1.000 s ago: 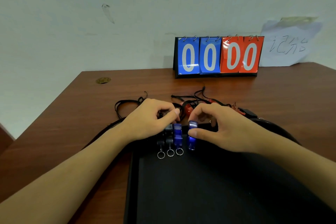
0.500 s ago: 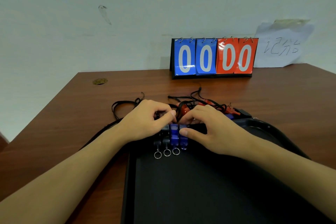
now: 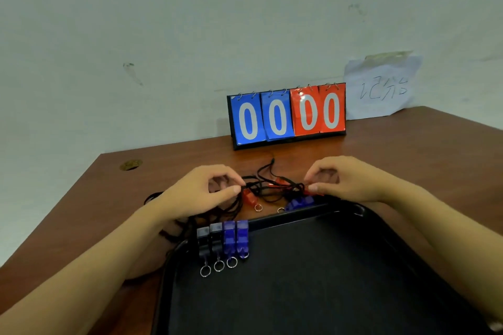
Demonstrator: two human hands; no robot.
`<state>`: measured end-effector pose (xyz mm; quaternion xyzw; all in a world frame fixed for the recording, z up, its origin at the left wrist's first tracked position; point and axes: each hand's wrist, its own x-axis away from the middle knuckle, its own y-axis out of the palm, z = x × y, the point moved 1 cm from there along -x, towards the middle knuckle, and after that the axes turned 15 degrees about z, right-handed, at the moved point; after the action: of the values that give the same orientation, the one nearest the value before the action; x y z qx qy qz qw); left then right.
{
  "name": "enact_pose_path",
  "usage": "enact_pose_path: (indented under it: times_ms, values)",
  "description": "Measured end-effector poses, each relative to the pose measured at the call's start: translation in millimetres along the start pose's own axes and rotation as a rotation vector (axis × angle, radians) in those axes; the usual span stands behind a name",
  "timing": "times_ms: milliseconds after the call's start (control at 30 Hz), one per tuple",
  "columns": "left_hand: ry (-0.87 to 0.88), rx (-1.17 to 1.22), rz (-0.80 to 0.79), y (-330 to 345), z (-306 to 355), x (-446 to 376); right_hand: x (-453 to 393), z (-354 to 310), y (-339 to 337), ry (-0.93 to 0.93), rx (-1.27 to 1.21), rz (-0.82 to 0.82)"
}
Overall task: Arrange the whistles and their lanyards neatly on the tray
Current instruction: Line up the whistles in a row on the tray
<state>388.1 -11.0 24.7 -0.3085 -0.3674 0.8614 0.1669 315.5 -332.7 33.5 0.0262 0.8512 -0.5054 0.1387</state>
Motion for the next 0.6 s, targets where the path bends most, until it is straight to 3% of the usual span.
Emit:
enact_pose_path:
  times_ms: [300,600]
  values:
    - [-0.003,-0.026,-0.083,18.6,-30.1,-12.8,0.9,34.9,18.6,0.033,-0.113,0.047]
    - [0.005,0.088,-0.019,25.5,-40.2,-11.4,-0.9,42.7,7.7,0.07,-0.071,0.04]
